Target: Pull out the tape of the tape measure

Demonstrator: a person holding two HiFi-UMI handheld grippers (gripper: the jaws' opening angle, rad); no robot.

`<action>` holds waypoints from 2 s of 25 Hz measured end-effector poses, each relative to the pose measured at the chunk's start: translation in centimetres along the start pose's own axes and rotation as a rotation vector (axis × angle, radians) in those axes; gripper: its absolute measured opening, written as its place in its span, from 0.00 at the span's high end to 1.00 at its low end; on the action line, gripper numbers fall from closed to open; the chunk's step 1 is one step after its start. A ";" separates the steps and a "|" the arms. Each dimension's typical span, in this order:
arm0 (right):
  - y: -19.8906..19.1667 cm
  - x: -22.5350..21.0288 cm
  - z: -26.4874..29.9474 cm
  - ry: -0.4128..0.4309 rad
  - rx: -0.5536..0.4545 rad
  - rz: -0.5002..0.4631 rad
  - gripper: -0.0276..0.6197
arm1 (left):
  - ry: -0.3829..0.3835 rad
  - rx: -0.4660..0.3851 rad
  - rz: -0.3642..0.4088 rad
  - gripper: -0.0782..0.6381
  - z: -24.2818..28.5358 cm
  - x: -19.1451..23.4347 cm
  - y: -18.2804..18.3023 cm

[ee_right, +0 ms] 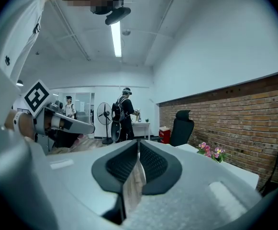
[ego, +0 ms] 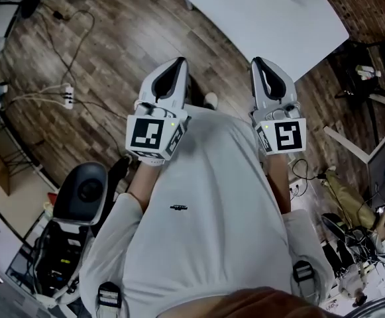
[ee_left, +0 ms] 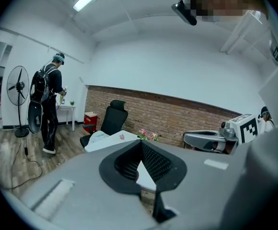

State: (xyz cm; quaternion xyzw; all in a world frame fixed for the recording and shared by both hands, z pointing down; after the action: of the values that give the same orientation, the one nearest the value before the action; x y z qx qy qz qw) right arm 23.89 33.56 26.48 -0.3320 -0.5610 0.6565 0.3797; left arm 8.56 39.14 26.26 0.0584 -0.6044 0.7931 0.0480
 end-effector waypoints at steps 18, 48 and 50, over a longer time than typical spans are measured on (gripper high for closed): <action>4.1 -2.5 15.6 -0.051 0.032 0.002 0.93 | -0.029 -0.045 -0.044 0.87 9.6 13.9 6.1; 4.8 -4.2 26.4 -0.177 0.082 0.071 0.66 | -0.113 -0.039 -0.038 0.64 16.7 25.0 8.3; 4.8 -4.6 26.8 -0.181 0.075 0.079 0.64 | -0.114 -0.032 -0.029 0.63 17.2 25.1 8.5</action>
State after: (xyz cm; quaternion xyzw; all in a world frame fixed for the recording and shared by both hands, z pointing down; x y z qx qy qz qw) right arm 2.48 16.18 25.82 -0.2786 -0.5543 0.7188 0.3136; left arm -16.88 20.45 26.50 0.1116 -0.6178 0.7779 0.0258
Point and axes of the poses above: the fingertips, and each gripper's own axes: z forward along the fingers, x to its left, y out of its top, the point moved 2 cm from there along -z, backward along the fingers, and after that the axes turned 9 degrees about y, right-handed, at the moved point
